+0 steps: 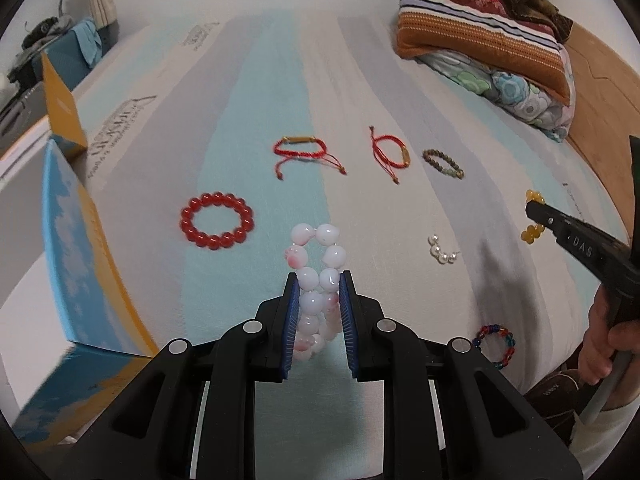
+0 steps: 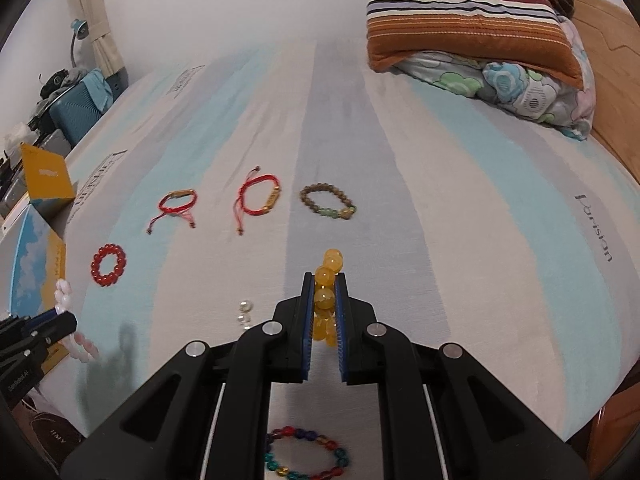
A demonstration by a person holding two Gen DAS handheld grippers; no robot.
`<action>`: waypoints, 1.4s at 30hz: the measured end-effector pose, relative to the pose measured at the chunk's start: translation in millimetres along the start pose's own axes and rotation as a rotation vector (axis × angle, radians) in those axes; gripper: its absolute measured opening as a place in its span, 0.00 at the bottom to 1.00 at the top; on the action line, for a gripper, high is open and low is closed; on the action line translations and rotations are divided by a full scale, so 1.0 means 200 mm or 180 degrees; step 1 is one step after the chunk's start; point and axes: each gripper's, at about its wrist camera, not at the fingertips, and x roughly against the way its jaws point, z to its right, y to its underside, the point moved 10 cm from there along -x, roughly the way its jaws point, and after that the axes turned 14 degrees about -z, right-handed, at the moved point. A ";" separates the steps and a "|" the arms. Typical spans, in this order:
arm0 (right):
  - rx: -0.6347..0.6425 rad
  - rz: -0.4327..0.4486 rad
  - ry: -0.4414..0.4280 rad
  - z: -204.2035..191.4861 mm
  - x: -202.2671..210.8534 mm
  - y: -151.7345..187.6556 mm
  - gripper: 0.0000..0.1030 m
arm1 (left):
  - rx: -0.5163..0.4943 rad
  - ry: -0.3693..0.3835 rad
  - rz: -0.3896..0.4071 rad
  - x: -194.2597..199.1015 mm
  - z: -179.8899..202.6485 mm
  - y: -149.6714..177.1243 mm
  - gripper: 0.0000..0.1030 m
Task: Organize jewelry
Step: 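Carry both held bracelets over to the open white box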
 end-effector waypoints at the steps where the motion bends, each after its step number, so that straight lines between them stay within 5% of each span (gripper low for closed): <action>1: 0.0011 0.0007 0.0009 -0.02 0.01 0.00 0.09 | 0.0018 -0.0015 0.0025 0.03 -0.01 0.00 0.19; 25: 0.0596 0.0175 -0.0321 -0.89 0.35 -0.11 0.09 | 0.0436 -0.0317 0.0468 0.54 -0.52 -0.05 0.19; 42: 0.1325 0.0263 -0.0711 -1.74 0.52 0.02 0.09 | 0.1109 -0.0632 0.0595 0.83 -1.21 0.26 0.19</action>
